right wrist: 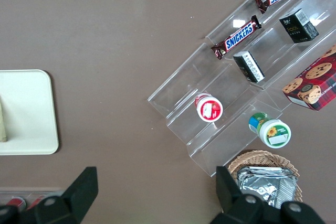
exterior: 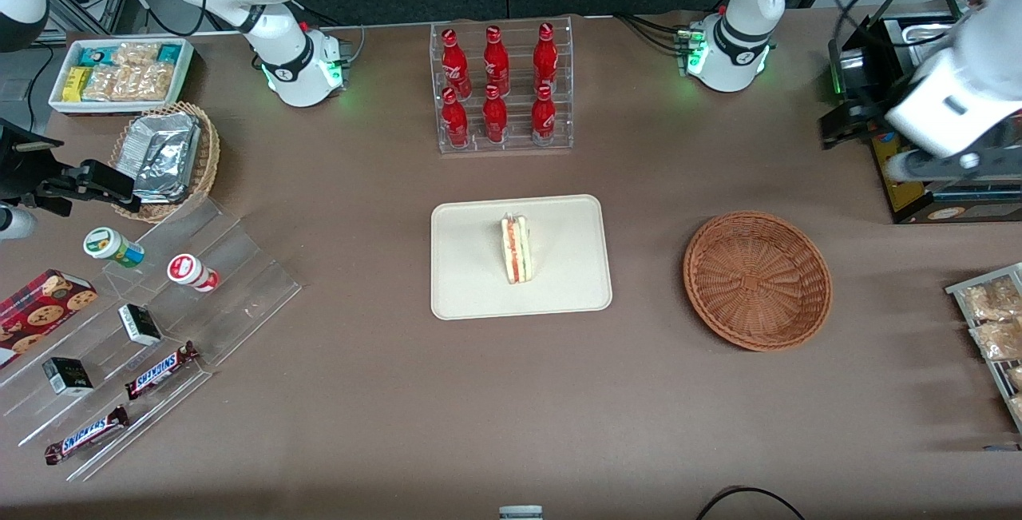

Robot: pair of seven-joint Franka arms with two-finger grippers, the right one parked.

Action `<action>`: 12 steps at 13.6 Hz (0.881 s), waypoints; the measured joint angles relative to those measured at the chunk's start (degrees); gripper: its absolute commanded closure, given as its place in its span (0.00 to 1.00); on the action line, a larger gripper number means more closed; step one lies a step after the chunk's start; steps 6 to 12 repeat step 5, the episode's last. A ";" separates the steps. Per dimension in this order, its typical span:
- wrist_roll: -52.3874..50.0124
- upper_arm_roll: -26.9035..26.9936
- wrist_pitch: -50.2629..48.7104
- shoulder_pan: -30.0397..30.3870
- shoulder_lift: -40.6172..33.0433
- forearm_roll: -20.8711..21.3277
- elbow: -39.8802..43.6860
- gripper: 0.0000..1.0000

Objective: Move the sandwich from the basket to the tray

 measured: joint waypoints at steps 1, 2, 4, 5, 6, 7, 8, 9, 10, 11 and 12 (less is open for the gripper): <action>0.84 2.80 -0.10 -1.51 -0.40 -0.03 -0.15 0.00; 1.24 4.56 -0.10 -2.30 -0.53 -0.04 -0.27 0.00; 1.39 5.33 -0.10 -2.38 -0.47 -0.04 -0.47 0.00; 1.39 5.33 -0.09 -2.45 -0.40 -0.04 -0.55 0.00; 1.39 5.33 -0.09 -2.45 -0.40 -0.04 -0.55 0.00; 1.39 5.33 -0.09 -2.45 -0.40 -0.04 -0.55 0.00; 1.39 5.33 -0.09 -2.45 -0.40 -0.04 -0.55 0.00; 1.39 5.33 -0.09 -2.45 -0.40 -0.04 -0.55 0.00; 1.39 5.33 -0.09 -2.45 -0.40 -0.04 -0.55 0.00; 1.39 5.33 -0.09 -2.45 -0.40 -0.04 -0.55 0.00; 1.39 5.33 -0.09 -2.45 -0.40 -0.04 -0.55 0.00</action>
